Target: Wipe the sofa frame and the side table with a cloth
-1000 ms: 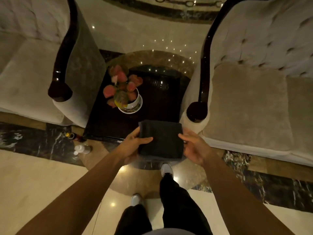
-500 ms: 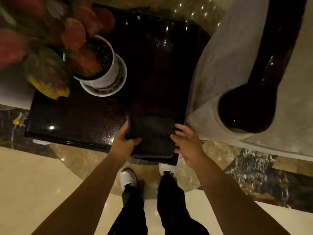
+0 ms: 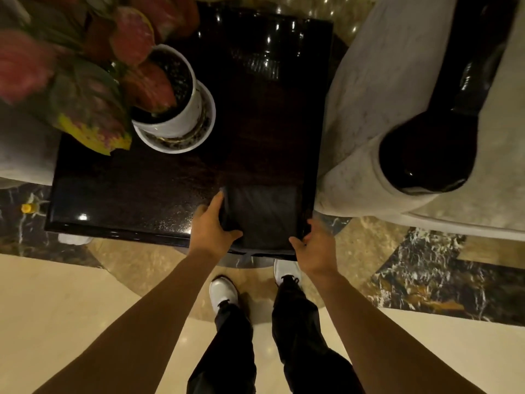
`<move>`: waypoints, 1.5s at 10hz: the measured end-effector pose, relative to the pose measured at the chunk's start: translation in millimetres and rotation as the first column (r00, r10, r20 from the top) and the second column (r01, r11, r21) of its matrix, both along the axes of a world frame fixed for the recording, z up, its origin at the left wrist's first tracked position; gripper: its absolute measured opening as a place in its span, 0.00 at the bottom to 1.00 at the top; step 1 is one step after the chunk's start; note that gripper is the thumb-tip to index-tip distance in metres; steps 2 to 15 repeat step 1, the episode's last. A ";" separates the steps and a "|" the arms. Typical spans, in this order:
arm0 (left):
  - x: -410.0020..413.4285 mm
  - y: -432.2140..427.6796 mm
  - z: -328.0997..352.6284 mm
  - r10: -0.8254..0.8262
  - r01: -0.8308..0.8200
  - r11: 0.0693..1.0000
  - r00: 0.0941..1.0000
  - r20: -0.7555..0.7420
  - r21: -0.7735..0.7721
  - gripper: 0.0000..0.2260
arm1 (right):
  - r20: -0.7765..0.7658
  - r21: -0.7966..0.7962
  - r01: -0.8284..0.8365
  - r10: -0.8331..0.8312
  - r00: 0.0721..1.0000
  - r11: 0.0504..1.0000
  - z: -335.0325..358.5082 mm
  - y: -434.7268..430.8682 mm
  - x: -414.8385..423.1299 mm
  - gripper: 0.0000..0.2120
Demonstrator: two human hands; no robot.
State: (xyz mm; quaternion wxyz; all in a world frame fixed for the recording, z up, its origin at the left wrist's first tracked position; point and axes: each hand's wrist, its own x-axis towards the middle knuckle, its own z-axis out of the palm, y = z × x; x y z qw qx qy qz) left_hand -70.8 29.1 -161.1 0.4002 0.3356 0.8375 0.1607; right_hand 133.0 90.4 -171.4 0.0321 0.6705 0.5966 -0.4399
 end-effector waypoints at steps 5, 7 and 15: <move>-5.2 -4.1 27.5 -0.054 0.053 0.998 0.998 -0.041 -0.035 0.40 | 0.070 -0.101 -0.027 0.034 0.997 0.995 26.7 -19.7 7.6 0.23; -5.2 -4.1 27.5 -0.054 0.053 0.998 0.998 -0.041 -0.035 0.40 | 0.070 -0.101 -0.027 0.034 0.997 0.995 26.7 -19.7 7.6 0.23; -5.2 -4.1 27.5 -0.054 0.053 0.998 0.998 -0.041 -0.035 0.40 | 0.070 -0.101 -0.027 0.034 0.997 0.995 26.7 -19.7 7.6 0.23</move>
